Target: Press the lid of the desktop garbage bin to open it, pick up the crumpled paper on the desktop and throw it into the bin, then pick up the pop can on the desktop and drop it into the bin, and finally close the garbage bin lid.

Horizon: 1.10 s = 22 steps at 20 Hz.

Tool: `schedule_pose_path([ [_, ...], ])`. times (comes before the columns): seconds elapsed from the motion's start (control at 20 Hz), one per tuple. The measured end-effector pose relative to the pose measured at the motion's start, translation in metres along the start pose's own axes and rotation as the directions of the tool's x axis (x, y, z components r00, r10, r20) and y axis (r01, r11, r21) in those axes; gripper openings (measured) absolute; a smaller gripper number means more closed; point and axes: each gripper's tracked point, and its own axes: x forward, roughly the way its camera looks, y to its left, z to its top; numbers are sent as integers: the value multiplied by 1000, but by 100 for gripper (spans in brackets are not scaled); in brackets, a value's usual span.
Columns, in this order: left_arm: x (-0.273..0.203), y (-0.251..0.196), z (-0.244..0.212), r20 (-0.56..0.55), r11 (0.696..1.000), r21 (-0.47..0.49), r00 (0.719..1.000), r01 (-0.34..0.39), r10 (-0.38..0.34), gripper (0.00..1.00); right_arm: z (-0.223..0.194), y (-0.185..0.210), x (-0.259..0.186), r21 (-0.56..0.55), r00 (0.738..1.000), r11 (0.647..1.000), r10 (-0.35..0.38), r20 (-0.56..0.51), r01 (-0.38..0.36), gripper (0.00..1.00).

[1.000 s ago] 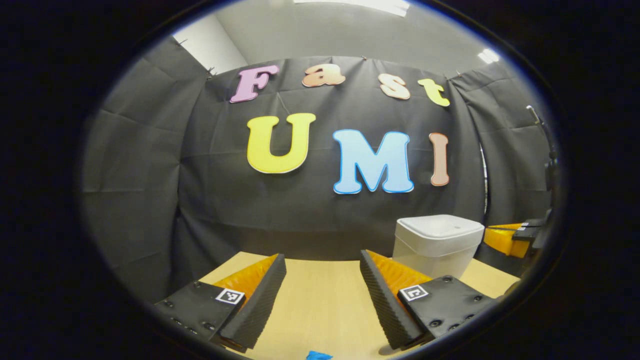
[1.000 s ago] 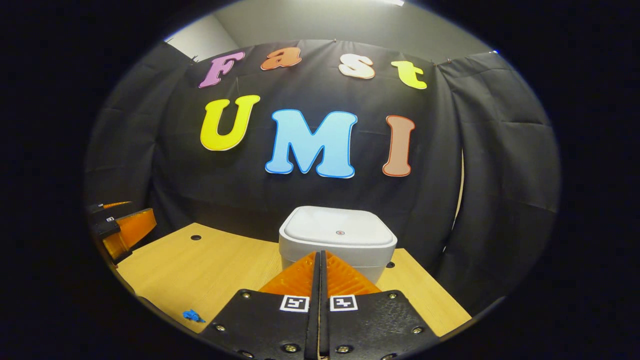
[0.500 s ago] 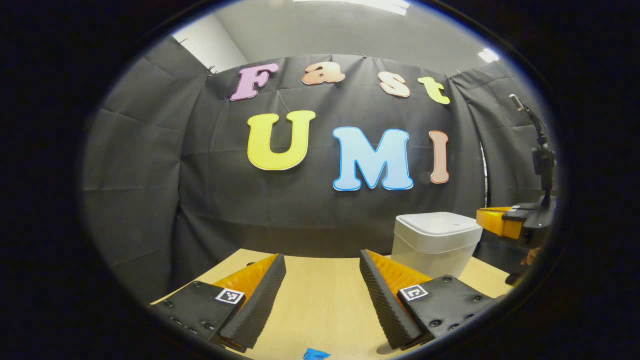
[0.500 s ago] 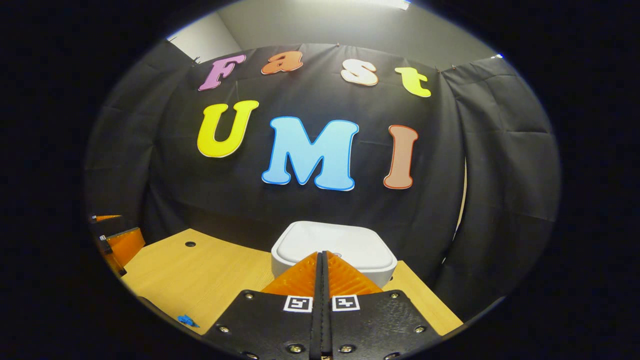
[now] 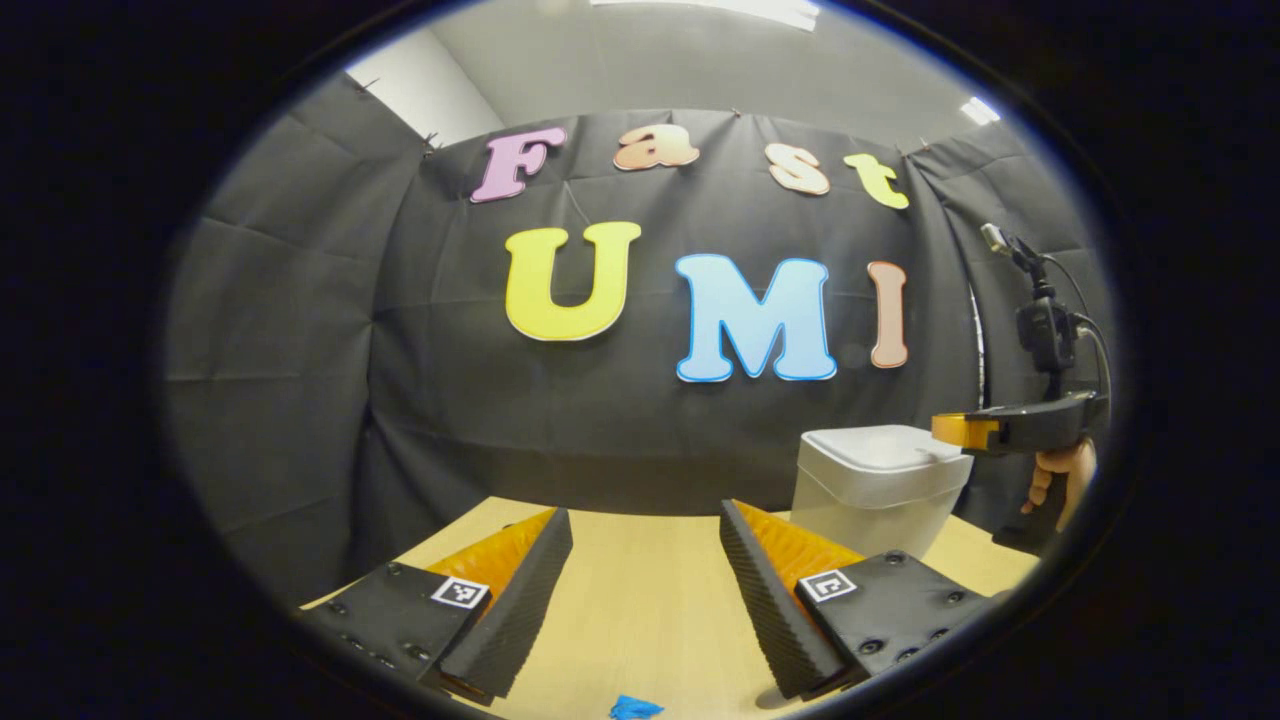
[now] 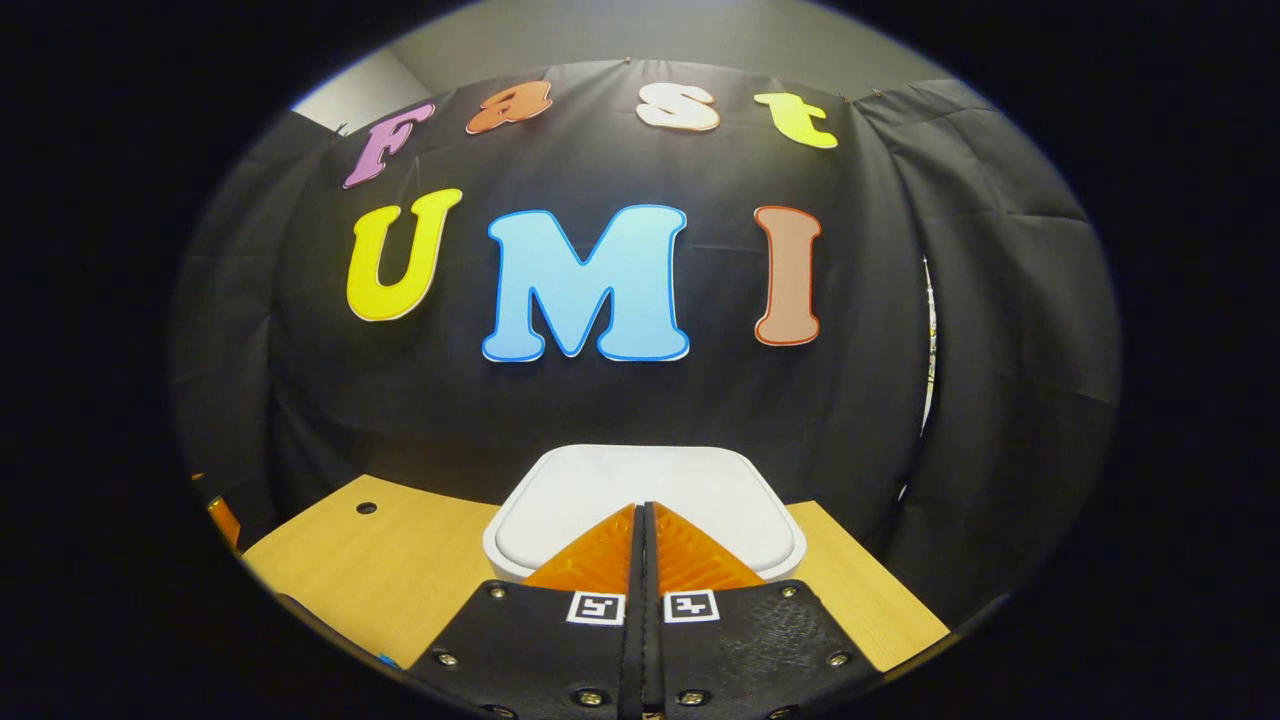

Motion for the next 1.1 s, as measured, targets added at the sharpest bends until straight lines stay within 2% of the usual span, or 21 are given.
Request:
schedule_pose_path([
  [0.15, 1, 2, 0, 1, 1000, 6, 1000, -8, 8, 99, -5, -1, 7, 4, 1000, 1000, 6, -22, -5, 0],
  [0.45, 2, 0, -1, -4, 1000, 6, 1000, 6, -6, 97, -18, -3, 13, -7, 997, 1000, 6, -73, -6, 0],
  [0.65, 3, -3, -3, -13, 1000, -4, 1000, 16, -16, 99, -20, -3, 12, -12, 997, 1000, 23, -75, -24, 0],
  [0.95, 3, -6, -7, -29, 1000, -14, 999, 25, -25, 94, -25, -4, 12, -19, 997, 999, 32, -72, -33, 1],
  [1.1, 3, -8, -7, -30, 999, -17, 999, 32, -33, 97, -25, -4, 13, -32, 997, 999, 34, -66, -36, 1],
])
